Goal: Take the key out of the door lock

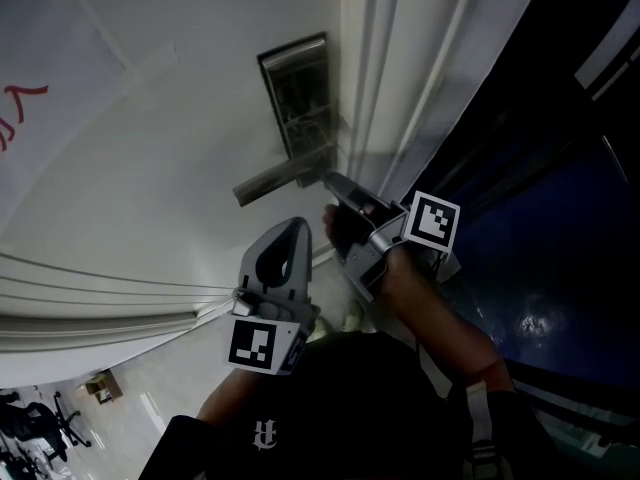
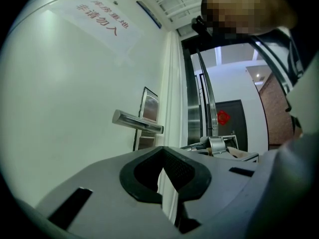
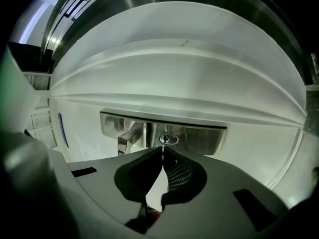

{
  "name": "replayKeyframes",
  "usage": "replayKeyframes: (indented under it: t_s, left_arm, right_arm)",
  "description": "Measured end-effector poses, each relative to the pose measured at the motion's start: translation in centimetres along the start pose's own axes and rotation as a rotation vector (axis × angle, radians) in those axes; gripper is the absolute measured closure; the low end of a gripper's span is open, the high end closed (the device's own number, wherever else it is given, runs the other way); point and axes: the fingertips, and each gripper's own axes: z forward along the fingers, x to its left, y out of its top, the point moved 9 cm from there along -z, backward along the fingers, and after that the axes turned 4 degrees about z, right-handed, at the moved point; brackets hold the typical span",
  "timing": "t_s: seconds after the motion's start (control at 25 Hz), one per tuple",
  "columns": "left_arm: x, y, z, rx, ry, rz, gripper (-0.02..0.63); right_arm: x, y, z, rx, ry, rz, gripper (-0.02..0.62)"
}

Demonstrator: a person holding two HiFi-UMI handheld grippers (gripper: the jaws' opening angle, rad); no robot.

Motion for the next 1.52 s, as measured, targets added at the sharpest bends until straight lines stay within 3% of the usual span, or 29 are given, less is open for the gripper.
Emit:
replayKeyframes:
  t_s: [1.04,1.52]
  left_arm:
    - [-2.6,0.1,-1.0,0.011,-0.117,0.003,0.600]
    - [-2.0,0.4,-1.5,0.000,-0.106,0.014,0.600]
  right_arm:
    - [0.8,-2.3,-7.0,0.028,0.013,-0.010,0.575]
    - [0.8,-3.1,-6.7,0.034,0.017,0.006,0.575]
